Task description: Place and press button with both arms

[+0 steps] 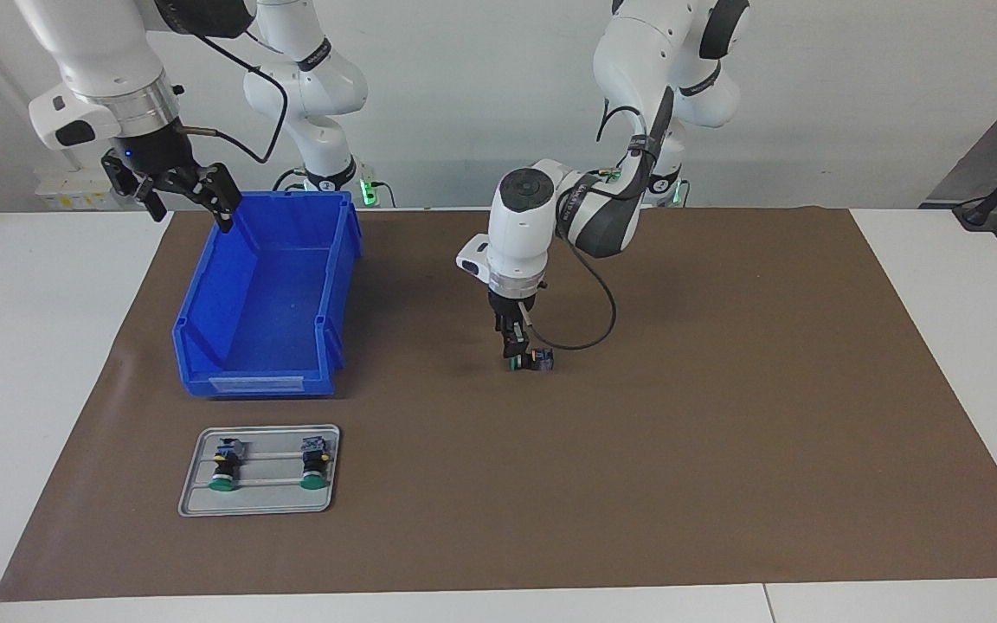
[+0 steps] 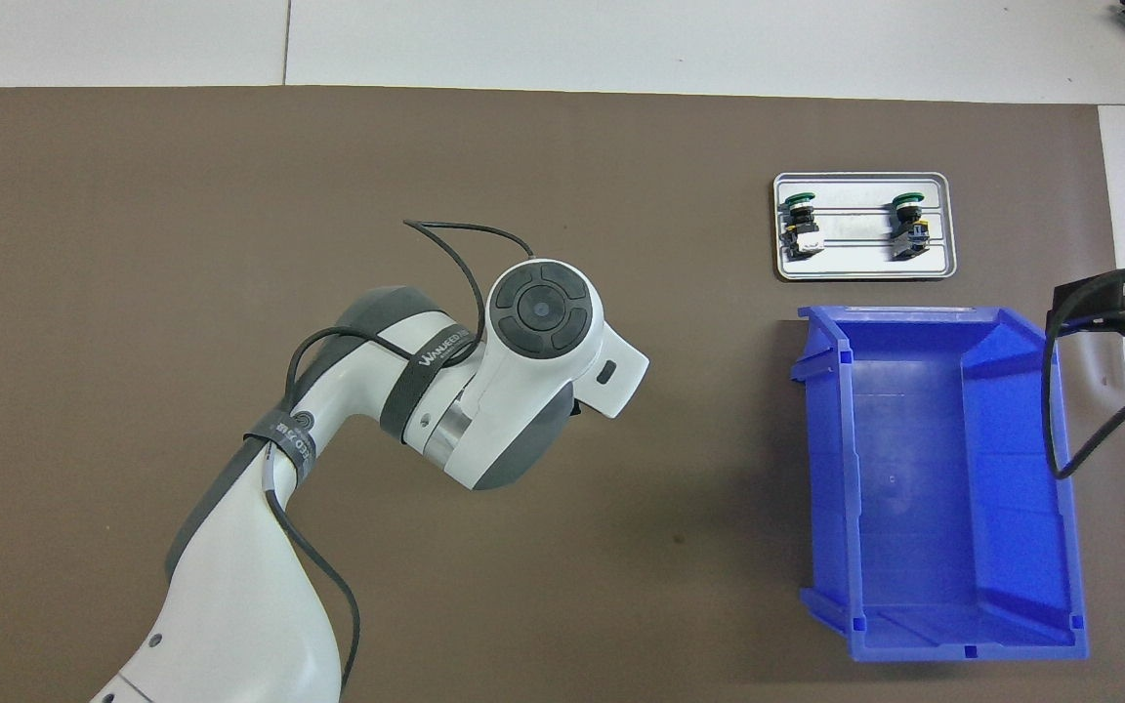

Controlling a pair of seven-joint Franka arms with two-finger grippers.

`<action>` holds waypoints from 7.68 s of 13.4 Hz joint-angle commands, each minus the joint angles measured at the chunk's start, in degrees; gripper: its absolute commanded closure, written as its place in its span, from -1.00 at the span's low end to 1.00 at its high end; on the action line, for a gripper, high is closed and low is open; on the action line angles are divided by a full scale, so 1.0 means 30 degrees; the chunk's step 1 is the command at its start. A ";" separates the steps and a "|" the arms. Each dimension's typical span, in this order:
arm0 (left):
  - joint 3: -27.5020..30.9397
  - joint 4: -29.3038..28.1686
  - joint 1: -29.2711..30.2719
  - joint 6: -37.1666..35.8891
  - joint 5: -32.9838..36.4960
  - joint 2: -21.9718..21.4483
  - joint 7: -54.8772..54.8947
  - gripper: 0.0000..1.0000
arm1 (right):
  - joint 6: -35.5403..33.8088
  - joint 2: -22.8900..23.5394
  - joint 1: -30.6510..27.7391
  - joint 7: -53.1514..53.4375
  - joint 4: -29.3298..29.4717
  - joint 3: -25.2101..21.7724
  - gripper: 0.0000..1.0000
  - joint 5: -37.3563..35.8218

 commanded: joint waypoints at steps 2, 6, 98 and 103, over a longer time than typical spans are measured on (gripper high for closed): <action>0.0368 -0.0440 -0.0372 0.0572 0.0545 0.0270 -0.0331 -0.21 | -0.0923 0.1002 -0.0768 -0.0486 0.1135 -0.0060 -1.00 0.0709; 0.0368 -0.1206 -0.0372 0.1572 0.0545 0.0241 -0.0360 -0.21 | -0.0317 0.0746 -0.0508 -0.0577 0.0678 -0.0089 -1.00 0.0944; 0.0105 -0.9791 0.9384 -0.6894 -3.4406 0.0504 3.1456 1.00 | -0.0899 -0.0457 -0.0097 -0.1368 -0.1200 -0.0763 -1.00 0.0563; 0.0134 -0.9732 0.9559 -0.7246 -3.4406 0.0475 3.1456 0.62 | -0.0870 -0.0428 -0.0097 -0.1368 -0.1200 -0.0763 -1.00 0.0563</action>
